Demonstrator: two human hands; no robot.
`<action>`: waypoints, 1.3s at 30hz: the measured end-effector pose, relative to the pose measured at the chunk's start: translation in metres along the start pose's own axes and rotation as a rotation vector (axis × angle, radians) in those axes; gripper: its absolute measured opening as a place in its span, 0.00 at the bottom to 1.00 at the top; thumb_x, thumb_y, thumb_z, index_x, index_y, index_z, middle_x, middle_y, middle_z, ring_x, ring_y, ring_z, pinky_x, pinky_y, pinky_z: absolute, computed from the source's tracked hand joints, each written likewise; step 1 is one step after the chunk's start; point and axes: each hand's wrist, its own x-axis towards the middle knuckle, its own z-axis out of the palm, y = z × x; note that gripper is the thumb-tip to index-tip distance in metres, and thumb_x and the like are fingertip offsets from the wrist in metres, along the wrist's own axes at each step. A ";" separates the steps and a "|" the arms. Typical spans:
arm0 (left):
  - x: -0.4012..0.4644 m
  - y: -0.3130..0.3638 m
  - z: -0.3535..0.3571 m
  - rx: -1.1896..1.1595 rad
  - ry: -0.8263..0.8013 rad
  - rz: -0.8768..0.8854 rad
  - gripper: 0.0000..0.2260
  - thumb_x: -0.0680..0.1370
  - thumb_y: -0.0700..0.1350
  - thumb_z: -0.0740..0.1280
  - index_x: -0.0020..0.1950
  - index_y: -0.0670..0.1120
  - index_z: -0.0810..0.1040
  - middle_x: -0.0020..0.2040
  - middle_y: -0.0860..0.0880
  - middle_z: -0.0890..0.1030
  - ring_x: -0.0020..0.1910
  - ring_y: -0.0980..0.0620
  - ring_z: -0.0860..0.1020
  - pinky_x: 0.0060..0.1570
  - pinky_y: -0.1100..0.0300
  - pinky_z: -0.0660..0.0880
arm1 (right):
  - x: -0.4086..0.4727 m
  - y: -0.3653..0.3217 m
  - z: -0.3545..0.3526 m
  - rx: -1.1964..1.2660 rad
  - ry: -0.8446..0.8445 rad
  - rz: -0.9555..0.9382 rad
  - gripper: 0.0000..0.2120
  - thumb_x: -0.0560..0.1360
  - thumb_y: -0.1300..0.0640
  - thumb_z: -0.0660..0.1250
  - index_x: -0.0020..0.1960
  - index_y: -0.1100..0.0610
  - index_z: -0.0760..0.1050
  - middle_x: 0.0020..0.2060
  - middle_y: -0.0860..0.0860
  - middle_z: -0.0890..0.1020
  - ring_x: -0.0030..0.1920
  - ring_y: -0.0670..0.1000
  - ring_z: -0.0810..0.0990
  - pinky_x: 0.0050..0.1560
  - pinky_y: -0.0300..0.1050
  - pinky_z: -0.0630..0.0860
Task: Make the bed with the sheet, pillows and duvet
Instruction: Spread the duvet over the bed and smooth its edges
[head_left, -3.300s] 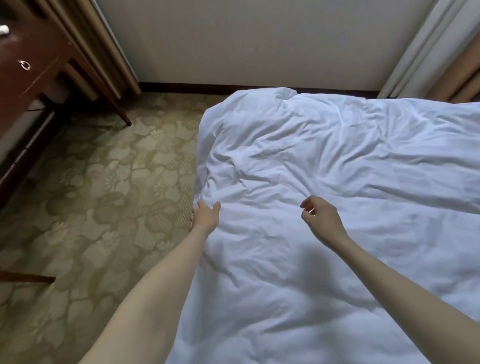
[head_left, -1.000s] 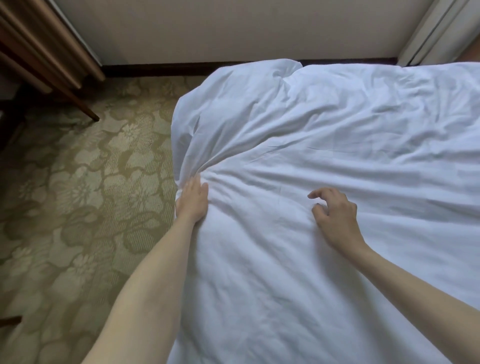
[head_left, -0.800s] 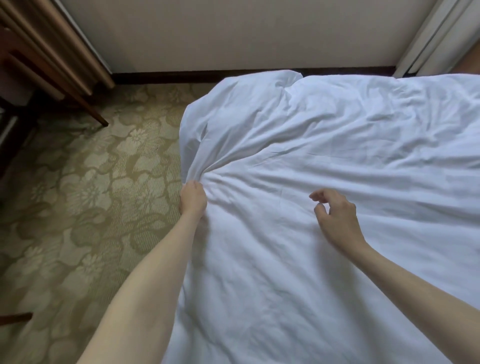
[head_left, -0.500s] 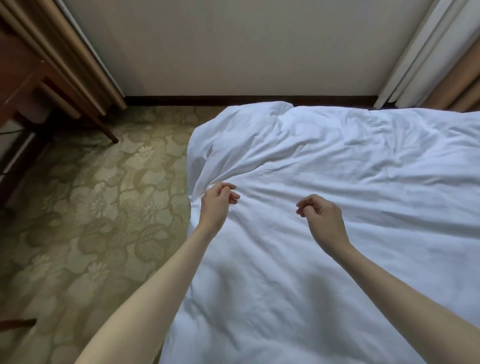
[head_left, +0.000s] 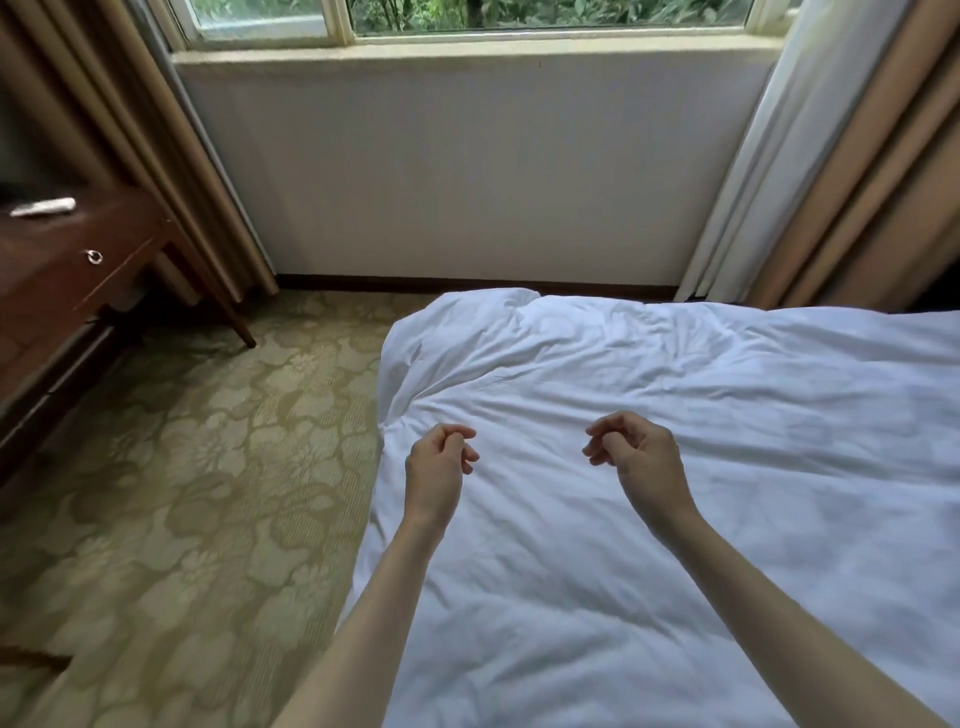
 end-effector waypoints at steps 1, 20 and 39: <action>-0.013 0.004 -0.003 0.001 0.000 0.016 0.11 0.78 0.38 0.58 0.44 0.46 0.80 0.32 0.52 0.78 0.31 0.56 0.73 0.37 0.65 0.69 | -0.010 -0.005 -0.006 0.005 -0.007 -0.009 0.13 0.73 0.71 0.58 0.41 0.60 0.79 0.32 0.54 0.82 0.35 0.51 0.79 0.43 0.44 0.77; 0.130 0.062 -0.024 0.426 0.245 0.280 0.13 0.82 0.45 0.50 0.49 0.45 0.73 0.39 0.48 0.78 0.40 0.47 0.75 0.38 0.54 0.69 | 0.077 -0.039 0.014 -0.151 0.020 -0.144 0.12 0.75 0.69 0.57 0.41 0.58 0.77 0.32 0.56 0.81 0.33 0.52 0.79 0.38 0.39 0.75; 0.450 -0.088 0.049 0.829 0.115 0.053 0.26 0.81 0.58 0.55 0.76 0.48 0.58 0.74 0.44 0.60 0.70 0.42 0.61 0.66 0.43 0.60 | 0.354 0.174 0.136 -0.832 -0.201 -0.238 0.15 0.77 0.61 0.59 0.62 0.54 0.72 0.56 0.50 0.74 0.57 0.53 0.73 0.58 0.48 0.68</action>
